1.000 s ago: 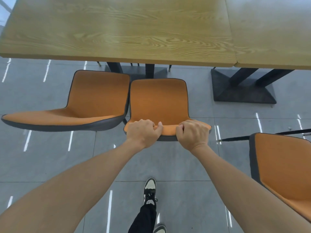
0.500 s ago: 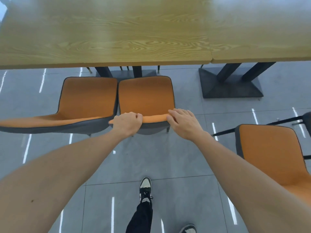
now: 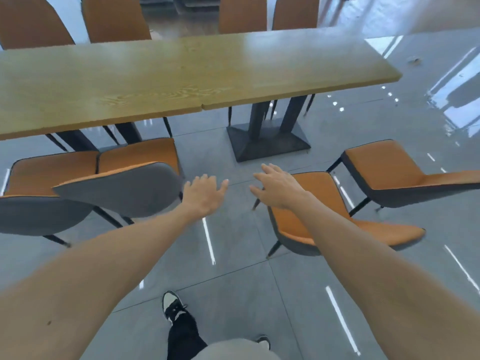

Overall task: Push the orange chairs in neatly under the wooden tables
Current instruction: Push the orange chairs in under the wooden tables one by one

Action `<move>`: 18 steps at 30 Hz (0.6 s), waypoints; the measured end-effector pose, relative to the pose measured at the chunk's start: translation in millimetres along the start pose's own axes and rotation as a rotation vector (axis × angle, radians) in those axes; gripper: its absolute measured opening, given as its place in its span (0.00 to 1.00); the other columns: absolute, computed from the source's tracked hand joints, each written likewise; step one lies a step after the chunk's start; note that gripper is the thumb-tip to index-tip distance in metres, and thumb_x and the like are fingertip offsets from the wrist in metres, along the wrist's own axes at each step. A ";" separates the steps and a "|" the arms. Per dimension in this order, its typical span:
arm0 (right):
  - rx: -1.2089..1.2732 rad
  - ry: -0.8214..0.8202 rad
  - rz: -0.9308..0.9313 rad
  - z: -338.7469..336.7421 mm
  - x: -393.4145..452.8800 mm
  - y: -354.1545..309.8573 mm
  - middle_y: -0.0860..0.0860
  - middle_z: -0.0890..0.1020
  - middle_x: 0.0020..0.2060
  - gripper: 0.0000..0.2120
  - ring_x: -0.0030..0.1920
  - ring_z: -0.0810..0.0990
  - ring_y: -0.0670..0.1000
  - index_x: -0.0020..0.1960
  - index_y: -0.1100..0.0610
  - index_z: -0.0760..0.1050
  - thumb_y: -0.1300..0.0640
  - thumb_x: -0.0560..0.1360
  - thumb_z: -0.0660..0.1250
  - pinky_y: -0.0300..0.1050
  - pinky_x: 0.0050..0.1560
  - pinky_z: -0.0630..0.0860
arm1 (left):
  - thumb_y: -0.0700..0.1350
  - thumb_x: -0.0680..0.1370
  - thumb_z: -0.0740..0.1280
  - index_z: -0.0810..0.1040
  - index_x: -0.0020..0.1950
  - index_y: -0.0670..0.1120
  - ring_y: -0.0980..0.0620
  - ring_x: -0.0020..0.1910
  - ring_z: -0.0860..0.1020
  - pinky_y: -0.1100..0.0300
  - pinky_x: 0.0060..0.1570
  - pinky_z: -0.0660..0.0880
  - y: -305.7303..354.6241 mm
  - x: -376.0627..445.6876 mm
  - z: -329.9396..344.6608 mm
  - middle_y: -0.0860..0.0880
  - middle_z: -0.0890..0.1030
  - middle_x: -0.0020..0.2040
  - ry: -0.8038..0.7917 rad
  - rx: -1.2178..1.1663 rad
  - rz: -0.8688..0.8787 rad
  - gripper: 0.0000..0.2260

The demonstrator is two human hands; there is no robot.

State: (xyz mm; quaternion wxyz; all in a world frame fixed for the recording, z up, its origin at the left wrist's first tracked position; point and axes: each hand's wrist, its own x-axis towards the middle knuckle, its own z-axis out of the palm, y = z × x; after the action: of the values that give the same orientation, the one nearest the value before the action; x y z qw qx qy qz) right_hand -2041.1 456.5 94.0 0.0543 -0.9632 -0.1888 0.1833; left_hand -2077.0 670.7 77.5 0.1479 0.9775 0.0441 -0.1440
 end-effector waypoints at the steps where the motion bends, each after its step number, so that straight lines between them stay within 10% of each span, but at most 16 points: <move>1: -0.004 0.011 0.028 -4.3 -16.6 24.5 0.57 0.57 0.79 0.30 0.79 0.52 0.57 0.77 0.53 0.63 0.38 0.81 0.52 0.61 0.75 0.56 | 0.60 0.84 0.51 0.77 0.60 0.41 0.40 0.64 0.74 0.43 0.67 0.66 30.7 -6.4 7.2 0.41 0.78 0.61 0.010 0.005 0.037 0.26; 18: 0.127 0.297 0.410 58.4 -191.3 301.8 0.62 0.57 0.78 0.33 0.76 0.59 0.65 0.78 0.55 0.57 0.37 0.80 0.52 0.63 0.68 0.67 | 0.64 0.83 0.48 0.55 0.82 0.46 0.40 0.81 0.49 0.41 0.77 0.51 336.5 -23.1 170.2 0.40 0.53 0.82 -0.010 -0.098 0.285 0.32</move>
State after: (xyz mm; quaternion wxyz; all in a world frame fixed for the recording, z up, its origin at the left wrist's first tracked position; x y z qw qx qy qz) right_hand -2124.0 106.6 51.0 0.1037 -0.9924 0.0322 0.0585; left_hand -2101.5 297.9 21.7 0.2146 0.9647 -0.0887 -0.1240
